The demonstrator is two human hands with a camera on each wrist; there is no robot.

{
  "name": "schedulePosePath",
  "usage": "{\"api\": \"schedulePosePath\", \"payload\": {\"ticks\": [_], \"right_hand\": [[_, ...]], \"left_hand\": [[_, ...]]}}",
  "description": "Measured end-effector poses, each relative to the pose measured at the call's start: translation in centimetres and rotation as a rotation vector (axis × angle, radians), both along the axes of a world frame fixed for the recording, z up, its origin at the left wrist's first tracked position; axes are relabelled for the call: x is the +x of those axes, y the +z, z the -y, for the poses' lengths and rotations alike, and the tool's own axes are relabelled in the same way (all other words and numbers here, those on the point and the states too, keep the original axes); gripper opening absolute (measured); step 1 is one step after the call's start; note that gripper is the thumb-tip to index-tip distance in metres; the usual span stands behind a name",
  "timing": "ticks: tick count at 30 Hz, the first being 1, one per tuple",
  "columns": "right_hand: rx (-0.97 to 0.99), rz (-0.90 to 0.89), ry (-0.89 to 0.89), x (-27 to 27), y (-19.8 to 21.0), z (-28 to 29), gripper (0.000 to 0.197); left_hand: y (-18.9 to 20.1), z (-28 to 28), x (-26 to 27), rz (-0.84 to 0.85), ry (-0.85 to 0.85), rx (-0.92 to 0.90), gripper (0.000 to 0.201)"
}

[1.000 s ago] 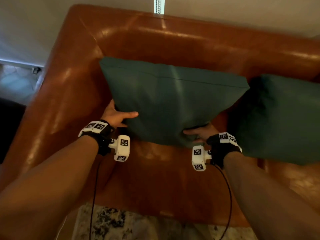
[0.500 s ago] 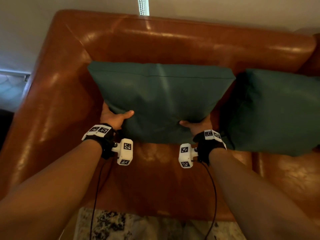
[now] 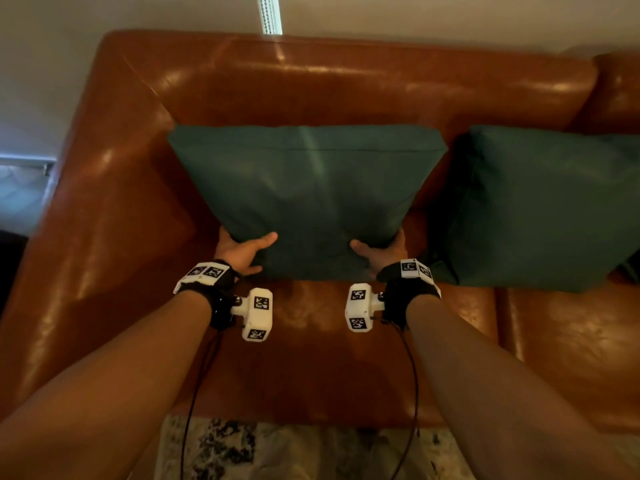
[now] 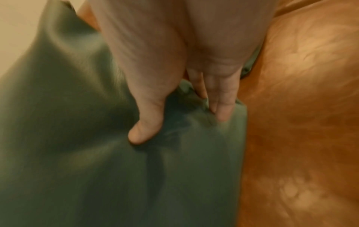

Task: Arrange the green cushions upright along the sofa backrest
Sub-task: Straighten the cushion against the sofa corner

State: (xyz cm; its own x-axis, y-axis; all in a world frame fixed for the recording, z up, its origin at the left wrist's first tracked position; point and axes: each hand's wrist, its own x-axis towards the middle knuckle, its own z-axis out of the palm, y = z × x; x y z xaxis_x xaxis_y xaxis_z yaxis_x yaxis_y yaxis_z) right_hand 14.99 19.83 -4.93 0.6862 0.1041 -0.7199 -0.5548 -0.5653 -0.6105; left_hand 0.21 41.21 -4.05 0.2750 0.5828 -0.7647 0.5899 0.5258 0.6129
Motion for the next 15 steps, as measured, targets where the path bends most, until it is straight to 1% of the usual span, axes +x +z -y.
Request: {"api": "schedulePosePath", "payload": {"ticks": [2, 3, 4, 5, 8, 9, 12, 15], "right_hand": [[0.024, -0.042, 0.016, 0.1, 0.5, 0.7, 0.126], [0.034, -0.043, 0.026, 0.3, 0.5, 1.1, 0.124], [0.041, -0.036, 0.039, 0.4, 0.8, 1.6, 0.117], [0.04, -0.033, 0.06, 0.5, 1.1, 2.1, 0.108], [0.005, -0.061, 0.162, 1.2, 1.9, 4.5, 0.082], [0.002, -0.086, 0.195, 1.4, 2.1, 5.5, 0.075], [-0.017, -0.124, 0.27, 2.9, 2.7, 9.7, 0.065], [-0.015, -0.135, 0.235, 5.8, 2.6, 14.9, 0.059]], "left_hand": [[-0.2, 0.1, -0.5, -0.047, -0.022, 0.002, 0.083], [-0.1, 0.3, -0.8, -0.072, -0.025, 0.007, 0.078], [0.0, 0.7, -1.0, -0.103, -0.027, 0.014, 0.07], [0.2, 1.4, -1.2, -0.142, -0.029, 0.021, 0.059], [0.6, 4.9, -1.9, -0.236, -0.061, 0.01, 0.012], [0.5, 6.3, -2.1, -0.259, -0.099, 0.0, 0.009], [0.2, 11.3, -1.2, -0.232, -0.214, -0.054, 0.021], [0.1, 16.2, 1.3, -0.163, -0.268, -0.074, 0.025]]}}
